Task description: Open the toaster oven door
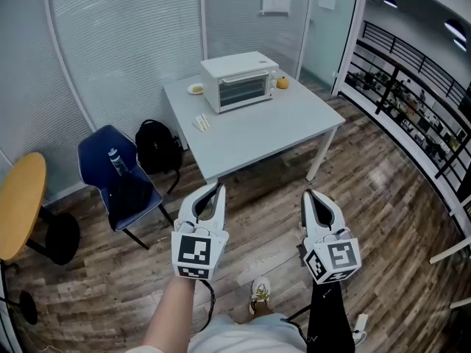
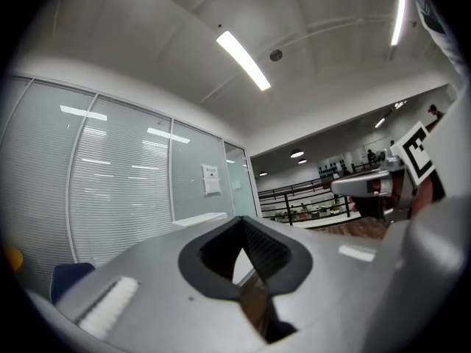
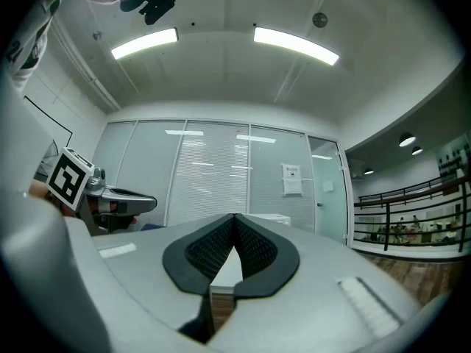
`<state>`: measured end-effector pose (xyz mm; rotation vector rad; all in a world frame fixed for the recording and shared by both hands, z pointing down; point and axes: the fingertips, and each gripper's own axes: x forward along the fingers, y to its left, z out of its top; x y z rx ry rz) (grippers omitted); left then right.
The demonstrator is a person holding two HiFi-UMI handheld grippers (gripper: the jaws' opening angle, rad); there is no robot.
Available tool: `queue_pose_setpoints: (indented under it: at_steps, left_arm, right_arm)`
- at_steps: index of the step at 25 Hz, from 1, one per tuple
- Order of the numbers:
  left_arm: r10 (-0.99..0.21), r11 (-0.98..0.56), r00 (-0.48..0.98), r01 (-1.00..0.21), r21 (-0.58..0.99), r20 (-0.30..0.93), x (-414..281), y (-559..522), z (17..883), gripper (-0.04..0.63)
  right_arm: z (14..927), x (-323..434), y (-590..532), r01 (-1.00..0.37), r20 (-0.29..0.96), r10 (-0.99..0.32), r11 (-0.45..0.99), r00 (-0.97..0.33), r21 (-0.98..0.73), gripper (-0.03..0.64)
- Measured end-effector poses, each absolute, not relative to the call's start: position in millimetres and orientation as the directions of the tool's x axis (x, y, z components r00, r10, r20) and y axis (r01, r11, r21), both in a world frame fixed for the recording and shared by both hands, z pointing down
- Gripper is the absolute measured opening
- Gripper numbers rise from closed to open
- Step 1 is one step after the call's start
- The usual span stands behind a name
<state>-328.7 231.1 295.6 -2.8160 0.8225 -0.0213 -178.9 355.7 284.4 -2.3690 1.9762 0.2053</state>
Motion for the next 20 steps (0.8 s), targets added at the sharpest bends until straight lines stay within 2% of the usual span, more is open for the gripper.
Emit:
queue_pose_setpoints:
  at_steps: [14,20]
  left_arm:
    - [-0.618,-0.764,0.784,-0.616,-0.193,-0.053,-222,144,289,0.055]
    - [-0.651,-0.738,0.757,-0.647,-0.193,-0.054,-188,116,290,0.055]
  right_arm:
    - [279,-73,244,-0.997,-0.127,-0.991,-0.042,0.034,0.064,0.002]
    - [279,-38,212,-0.998,-0.138,-0.990,-0.020,0.012,0.055,0.002]
